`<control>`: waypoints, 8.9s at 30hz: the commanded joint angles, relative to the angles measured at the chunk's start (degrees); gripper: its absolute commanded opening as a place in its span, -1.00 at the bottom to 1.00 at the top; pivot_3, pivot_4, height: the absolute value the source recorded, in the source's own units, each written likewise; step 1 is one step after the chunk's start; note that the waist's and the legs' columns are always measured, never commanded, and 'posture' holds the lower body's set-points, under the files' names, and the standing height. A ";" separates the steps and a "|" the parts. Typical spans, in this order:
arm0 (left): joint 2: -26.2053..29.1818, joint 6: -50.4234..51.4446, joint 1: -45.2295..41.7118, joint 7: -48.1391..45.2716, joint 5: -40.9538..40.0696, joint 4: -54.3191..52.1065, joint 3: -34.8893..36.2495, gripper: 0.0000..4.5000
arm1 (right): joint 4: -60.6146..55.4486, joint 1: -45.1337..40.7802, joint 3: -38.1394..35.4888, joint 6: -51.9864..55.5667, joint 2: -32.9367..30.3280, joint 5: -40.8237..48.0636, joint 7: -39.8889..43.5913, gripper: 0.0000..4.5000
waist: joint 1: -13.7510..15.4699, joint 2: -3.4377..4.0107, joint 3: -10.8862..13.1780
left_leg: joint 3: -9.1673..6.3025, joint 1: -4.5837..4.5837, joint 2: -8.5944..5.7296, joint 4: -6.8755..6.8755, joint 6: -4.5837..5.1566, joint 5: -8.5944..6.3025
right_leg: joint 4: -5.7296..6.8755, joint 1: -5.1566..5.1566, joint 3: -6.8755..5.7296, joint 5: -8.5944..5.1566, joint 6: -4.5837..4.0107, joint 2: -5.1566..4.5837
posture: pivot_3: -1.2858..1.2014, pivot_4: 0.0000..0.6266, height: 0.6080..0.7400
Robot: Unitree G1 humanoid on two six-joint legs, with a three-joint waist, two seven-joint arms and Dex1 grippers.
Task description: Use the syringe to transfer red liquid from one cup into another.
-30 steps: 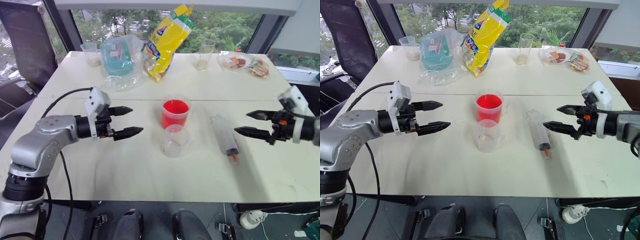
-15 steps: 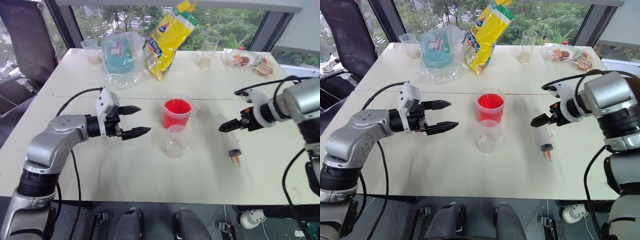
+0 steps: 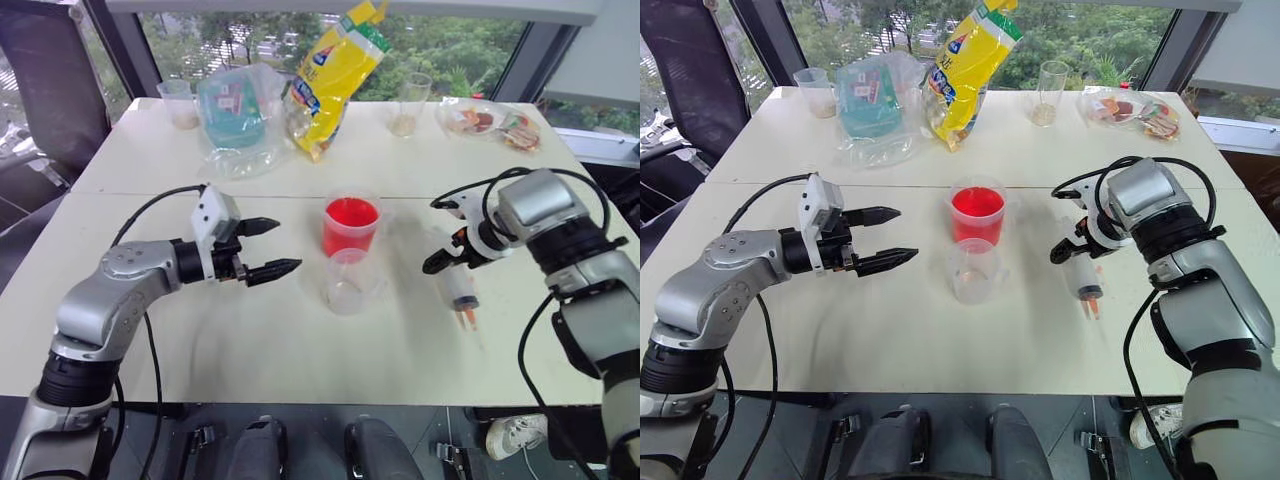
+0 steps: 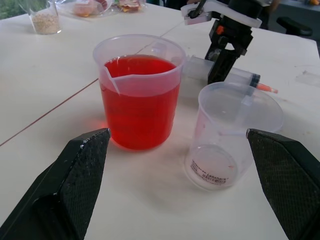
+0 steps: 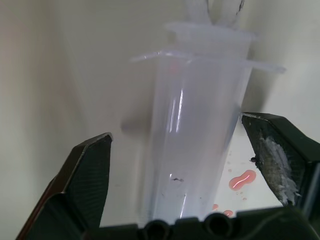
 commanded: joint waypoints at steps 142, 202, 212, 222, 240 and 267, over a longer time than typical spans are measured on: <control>-14.31 -10.05 -40.50 -16.83 9.07 39.16 -1.55 0.67 | -36.06 23.08 -31.99 -60.20 26.40 9.12 -7.78 -0.38 | -1.43 0.01 0.00 | -0.07 -0.08 0.01 0.04 -0.59 0.40 | 0.45 -0.24 -0.05 0.01 0.02 0.09 | 0.03 -0.52 1.00; -17.00 0.04 -40.02 -16.99 1.09 29.92 -3.58 0.10 | -66.47 41.19 -30.58 -47.48 19.58 24.20 -15.27 -0.38 | -1.05 0.00 0.00 | -0.14 -0.04 -0.04 0.08 -0.26 0.35 | 0.63 -0.19 -0.05 0.00 0.02 0.16 | 0.03 -0.52 1.00; -17.15 1.33 -38.69 -18.66 0.61 27.42 -4.64 -0.99 | -66.91 40.41 -31.42 -46.66 19.08 24.91 -15.27 -0.38 | -1.13 0.00 0.00 | -0.15 -0.03 -0.04 0.08 -0.26 0.35 | 0.63 -0.19 -0.04 0.00 0.02 0.16 | 0.03 -0.52 1.00; -16.82 2.57 -34.22 -19.16 1.66 23.55 -7.26 -0.99 | -67.35 37.28 -33.95 -44.35 18.95 27.92 -16.49 -0.38 | -1.07 0.00 0.00 | -0.17 -0.03 -0.04 0.08 -0.26 0.35 | 0.63 -0.17 -0.04 0.00 0.01 0.13 | 0.03 -0.52 1.00; -16.78 4.01 -29.64 -18.18 1.42 19.07 -9.34 -0.99 | -66.50 32.91 -37.33 -41.77 17.17 32.34 -18.07 -0.38 | -1.05 0.00 0.00 | -0.18 -0.01 -0.04 0.08 -0.25 0.35 | 0.62 -0.14 -0.04 0.00 0.02 0.12 | 0.03 -0.52 1.00; -2.43 9.83 -19.91 -8.33 -5.12 10.67 6.46 0.97 | -52.13 17.62 -48.46 -21.57 12.65 49.65 -36.92 -0.38 | -1.18 0.00 0.01 | -0.18 0.09 -0.02 0.06 -0.25 0.35 | 0.64 -0.07 -0.06 0.01 0.01 0.02 | 0.03 -0.52 1.00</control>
